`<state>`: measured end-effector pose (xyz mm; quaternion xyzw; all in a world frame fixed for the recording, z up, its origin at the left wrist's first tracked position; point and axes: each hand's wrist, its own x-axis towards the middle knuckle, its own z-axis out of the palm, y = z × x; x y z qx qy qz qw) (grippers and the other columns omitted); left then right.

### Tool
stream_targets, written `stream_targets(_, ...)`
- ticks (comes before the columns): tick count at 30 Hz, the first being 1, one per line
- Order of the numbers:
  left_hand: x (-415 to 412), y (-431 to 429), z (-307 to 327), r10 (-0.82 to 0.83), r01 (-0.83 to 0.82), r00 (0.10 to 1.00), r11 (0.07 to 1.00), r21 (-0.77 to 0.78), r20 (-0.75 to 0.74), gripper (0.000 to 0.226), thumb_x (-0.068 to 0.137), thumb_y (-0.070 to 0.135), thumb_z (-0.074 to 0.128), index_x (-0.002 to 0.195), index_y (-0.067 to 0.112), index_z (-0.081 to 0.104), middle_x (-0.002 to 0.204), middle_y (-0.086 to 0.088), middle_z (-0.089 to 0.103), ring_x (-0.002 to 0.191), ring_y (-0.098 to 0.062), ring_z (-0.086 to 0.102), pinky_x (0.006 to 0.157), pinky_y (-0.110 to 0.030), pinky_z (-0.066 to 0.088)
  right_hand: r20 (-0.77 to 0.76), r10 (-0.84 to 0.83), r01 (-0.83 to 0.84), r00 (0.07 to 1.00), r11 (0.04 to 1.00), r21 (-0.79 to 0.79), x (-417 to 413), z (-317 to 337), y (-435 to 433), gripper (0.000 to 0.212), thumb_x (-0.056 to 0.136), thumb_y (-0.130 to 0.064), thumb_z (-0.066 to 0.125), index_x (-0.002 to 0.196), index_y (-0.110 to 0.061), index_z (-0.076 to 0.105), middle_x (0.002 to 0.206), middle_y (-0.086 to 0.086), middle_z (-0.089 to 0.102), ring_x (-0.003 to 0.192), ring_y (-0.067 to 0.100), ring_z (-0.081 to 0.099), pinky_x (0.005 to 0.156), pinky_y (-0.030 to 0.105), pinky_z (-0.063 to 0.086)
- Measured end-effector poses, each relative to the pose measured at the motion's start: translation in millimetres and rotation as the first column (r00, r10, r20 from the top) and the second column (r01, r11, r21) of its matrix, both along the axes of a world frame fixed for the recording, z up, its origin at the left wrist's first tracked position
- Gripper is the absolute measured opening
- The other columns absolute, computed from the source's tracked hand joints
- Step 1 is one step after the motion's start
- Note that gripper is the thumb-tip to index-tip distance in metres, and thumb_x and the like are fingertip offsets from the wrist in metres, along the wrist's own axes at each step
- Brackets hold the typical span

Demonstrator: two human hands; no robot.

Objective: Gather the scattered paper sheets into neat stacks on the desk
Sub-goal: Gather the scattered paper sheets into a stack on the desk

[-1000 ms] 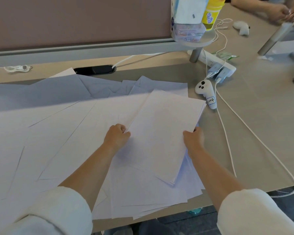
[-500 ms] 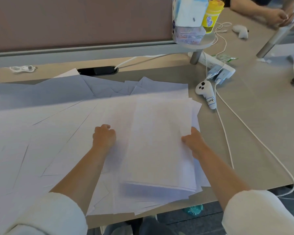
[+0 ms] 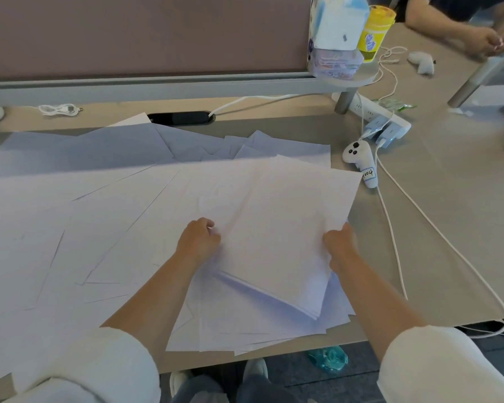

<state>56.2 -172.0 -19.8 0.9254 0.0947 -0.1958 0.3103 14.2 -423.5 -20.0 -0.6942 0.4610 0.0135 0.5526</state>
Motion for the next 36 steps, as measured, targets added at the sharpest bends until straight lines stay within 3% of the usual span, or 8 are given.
stream_targets(5,0,-1,0,0.016,-0.016,1.000,1.000,0.023,-0.023,0.031,0.096,0.025,0.044,0.118,0.007,0.055,0.118,-0.013,0.061,0.109,-0.030,0.056,0.087,-0.032,0.043,0.068,0.003,-0.005,0.998,1.000,0.025,19,1,-7,0.027,0.084,0.004,0.042,0.101,-0.011,0.056,0.076,0.001,0.052,0.074,0.023,0.050,0.062,0.024,0.040)
stream_targets(8,-1,-1,-1,0.008,-0.007,0.999,1.000,0.021,-0.044,0.027,0.094,0.030,0.046,0.109,0.010,0.056,0.109,-0.007,0.061,0.099,-0.026,0.057,0.081,-0.030,0.043,-0.008,0.056,-0.056,0.998,0.998,-0.018,27,0,-8,0.028,0.082,0.004,0.041,0.065,-0.017,0.036,0.067,0.003,0.040,0.058,0.018,0.035,0.052,0.025,0.031)
stream_targets(12,-4,0,-1,-0.045,0.047,0.998,0.998,0.040,-0.048,0.027,0.084,0.029,0.064,0.105,0.013,0.056,0.097,0.001,0.055,0.093,-0.021,0.055,0.079,-0.027,0.041,-0.042,0.076,-0.077,0.996,0.997,-0.024,35,-6,-9,0.025,0.083,-0.009,0.047,0.067,-0.025,0.037,0.092,0.005,0.052,0.083,0.018,0.049,0.076,0.035,0.046)
stream_targets(17,-2,2,-2,-0.076,0.079,0.995,0.995,0.059,-0.059,0.027,0.078,0.023,0.072,0.097,0.017,0.053,0.096,0.000,0.056,0.087,-0.019,0.052,0.080,-0.031,0.044,-0.011,0.025,-0.025,1.000,0.999,-0.019,36,1,-8,0.035,0.084,0.000,0.043,0.059,-0.018,0.027,0.066,0.005,0.034,0.059,0.019,0.032,0.053,0.026,0.031)
stream_targets(21,1,3,-2,-0.088,0.091,0.993,0.995,0.038,-0.074,0.029,0.077,0.021,0.074,0.096,0.016,0.053,0.095,0.000,0.055,0.088,-0.019,0.052,0.079,-0.030,0.043,0.040,-0.032,0.030,0.999,0.999,0.041,34,2,-8,0.013,0.086,-0.005,0.051,0.090,-0.015,0.044,0.073,0.007,0.043,0.066,0.021,0.039,0.059,0.028,0.033)
stream_targets(25,5,2,-3,-0.110,0.117,0.987,0.992,0.057,-0.117,0.030,0.079,0.025,0.072,0.100,0.015,0.052,0.107,-0.005,0.059,0.090,-0.019,0.052,0.078,-0.028,0.041,-0.042,0.163,-0.160,0.986,0.985,0.056,29,-6,-7,0.043,0.090,0.000,0.045,0.133,-0.001,0.039,0.125,0.024,0.054,0.089,0.022,0.045,0.076,0.031,0.039)
stream_targets(33,9,-1,10,0.192,-0.192,0.981,0.979,-0.071,-0.018,0.038,0.098,0.023,0.035,0.127,0.002,0.050,0.127,-0.016,0.056,0.116,-0.032,0.051,0.092,-0.033,0.040,-0.007,0.279,-0.278,0.960,0.959,0.049,16,5,-15,0.028,0.084,0.005,0.043,0.104,-0.014,0.053,0.102,0.014,0.059,0.076,0.023,0.051,0.067,0.029,0.042)
stream_targets(36,9,1,7,0.255,-0.263,0.964,0.955,-0.135,-0.071,0.032,0.097,0.015,0.033,0.114,0.003,0.057,0.115,-0.019,0.060,0.108,-0.033,0.056,0.089,-0.035,0.043,-0.108,0.402,-0.396,0.909,0.916,0.068,9,7,-13,0.045,0.088,0.003,0.045,0.131,-0.011,0.046,0.108,0.012,0.053,0.083,0.023,0.051,0.068,0.028,0.041)
